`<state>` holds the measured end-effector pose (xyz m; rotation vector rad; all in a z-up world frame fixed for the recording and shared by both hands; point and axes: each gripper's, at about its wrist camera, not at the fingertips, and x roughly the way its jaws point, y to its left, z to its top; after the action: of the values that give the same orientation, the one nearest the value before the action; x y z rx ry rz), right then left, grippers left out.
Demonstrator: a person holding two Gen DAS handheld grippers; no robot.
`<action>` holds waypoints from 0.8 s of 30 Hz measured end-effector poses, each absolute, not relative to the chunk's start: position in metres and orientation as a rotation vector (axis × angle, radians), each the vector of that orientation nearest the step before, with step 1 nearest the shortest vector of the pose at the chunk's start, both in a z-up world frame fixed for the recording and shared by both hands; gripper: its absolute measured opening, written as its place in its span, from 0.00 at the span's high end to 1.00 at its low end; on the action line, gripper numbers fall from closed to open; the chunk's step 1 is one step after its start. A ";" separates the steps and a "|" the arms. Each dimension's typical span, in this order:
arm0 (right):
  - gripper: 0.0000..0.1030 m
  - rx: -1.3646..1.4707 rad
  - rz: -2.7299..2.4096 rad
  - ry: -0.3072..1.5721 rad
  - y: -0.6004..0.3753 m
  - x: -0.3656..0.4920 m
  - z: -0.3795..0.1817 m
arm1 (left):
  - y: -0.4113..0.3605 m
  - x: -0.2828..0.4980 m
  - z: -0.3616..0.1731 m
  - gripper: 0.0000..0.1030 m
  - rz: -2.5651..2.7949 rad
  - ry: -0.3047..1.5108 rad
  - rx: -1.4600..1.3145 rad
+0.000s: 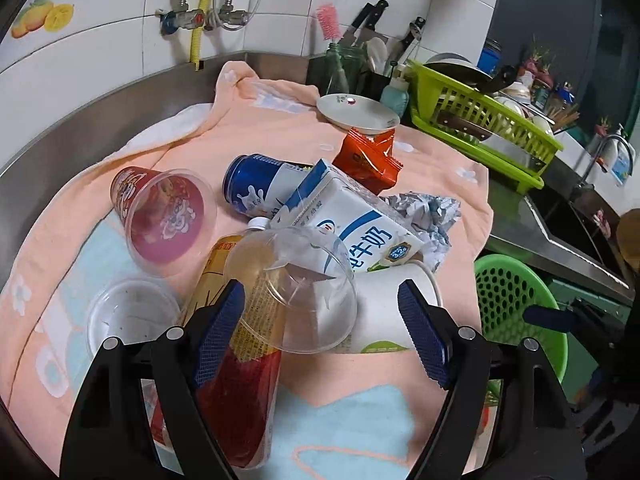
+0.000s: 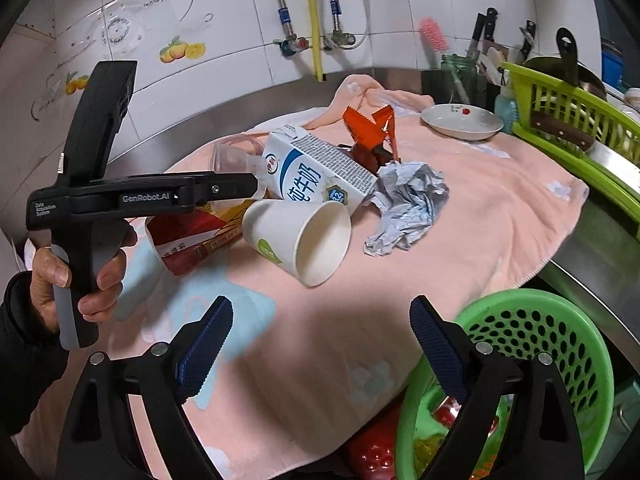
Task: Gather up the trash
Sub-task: 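Grasp the clear plastic cup with the left tool while the right tool grasps the white paper cup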
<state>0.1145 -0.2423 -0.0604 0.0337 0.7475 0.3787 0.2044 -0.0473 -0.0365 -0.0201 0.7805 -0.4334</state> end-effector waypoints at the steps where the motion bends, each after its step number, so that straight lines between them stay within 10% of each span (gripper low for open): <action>1: 0.15 0.035 0.381 0.750 -0.241 0.116 -0.062 | -0.047 0.204 -0.036 0.23 -0.435 0.780 -0.021; 24: 0.15 0.055 0.416 0.777 -0.234 0.141 -0.080 | -0.028 0.188 -0.030 0.21 -0.483 0.707 -0.034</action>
<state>0.1413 -0.2342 -0.0797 0.0551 0.7775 0.4158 0.1879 -0.0278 -0.0297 -0.0341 0.7066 -0.4834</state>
